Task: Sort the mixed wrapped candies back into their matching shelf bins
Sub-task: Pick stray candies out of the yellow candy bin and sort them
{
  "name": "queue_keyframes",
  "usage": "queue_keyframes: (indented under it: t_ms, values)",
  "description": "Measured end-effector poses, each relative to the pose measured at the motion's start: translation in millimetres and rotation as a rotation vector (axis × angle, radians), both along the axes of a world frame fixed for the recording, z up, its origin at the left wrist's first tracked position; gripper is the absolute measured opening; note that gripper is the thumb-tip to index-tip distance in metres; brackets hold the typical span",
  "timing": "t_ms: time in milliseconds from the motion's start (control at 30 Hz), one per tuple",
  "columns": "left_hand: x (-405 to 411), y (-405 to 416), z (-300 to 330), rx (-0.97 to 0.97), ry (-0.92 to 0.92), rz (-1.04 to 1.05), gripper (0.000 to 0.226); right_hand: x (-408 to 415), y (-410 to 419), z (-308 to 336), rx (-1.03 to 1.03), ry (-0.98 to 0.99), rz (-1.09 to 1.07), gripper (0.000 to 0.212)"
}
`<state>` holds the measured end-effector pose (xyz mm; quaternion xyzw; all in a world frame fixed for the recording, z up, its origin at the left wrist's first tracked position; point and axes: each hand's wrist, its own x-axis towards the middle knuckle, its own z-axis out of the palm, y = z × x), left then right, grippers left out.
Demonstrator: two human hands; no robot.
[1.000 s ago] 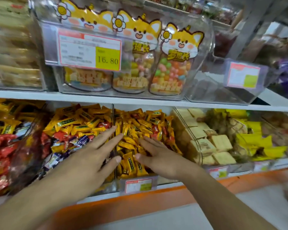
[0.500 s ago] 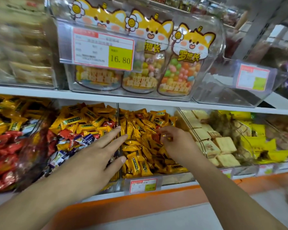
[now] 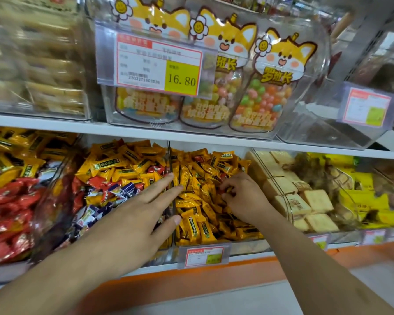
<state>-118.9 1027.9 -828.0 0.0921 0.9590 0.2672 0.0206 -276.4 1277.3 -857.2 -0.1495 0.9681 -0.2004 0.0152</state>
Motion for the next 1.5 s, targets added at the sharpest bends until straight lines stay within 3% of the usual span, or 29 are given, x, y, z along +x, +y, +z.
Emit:
queue_keyframes:
  t_ms: [300,400,533,700,767,867,1000,1133,1200,1400,1500]
  values:
    - [2,2,6,0.018,-0.005,0.0,0.064,20,3,12,-0.128,0.133,-0.098,0.026]
    - [1,1,7,0.059,-0.008,0.008,0.064,30,2,30,-0.339,0.155,-0.148,0.023]
    - [5,-3,14,0.113,0.112,0.089,0.061,62,-22,60,-0.721,-0.058,-0.089,0.014]
    - [21,-13,31,0.505,0.111,0.226,0.029,106,-76,79,-0.877,-0.22,0.109,0.008]
    - [30,-26,37,0.543,0.125,0.274,0.011,116,-94,81,-0.903,-0.262,0.142,0.008]
    - [45,-58,41,0.44,0.182,0.365,0.01,125,-111,83,-0.868,-0.282,0.168,0.007]
    - [60,-114,49,0.119,0.29,0.548,0.015,127,-123,81,-0.76,-0.254,0.128,0.009]
    - [67,-152,46,-0.063,0.301,0.679,0.022,123,-124,75,-0.681,-0.202,0.152,0.009]
    - [65,-150,43,-0.11,0.274,0.595,0.04,114,-119,71,-0.652,-0.165,0.151,0.009]
    - [45,-86,32,-0.001,0.228,0.201,0.05,57,-62,54,-0.511,0.047,0.014,0.016]
    - [31,-47,28,0.011,0.141,0.058,0.062,29,-23,47,-0.338,0.143,-0.045,0.022]
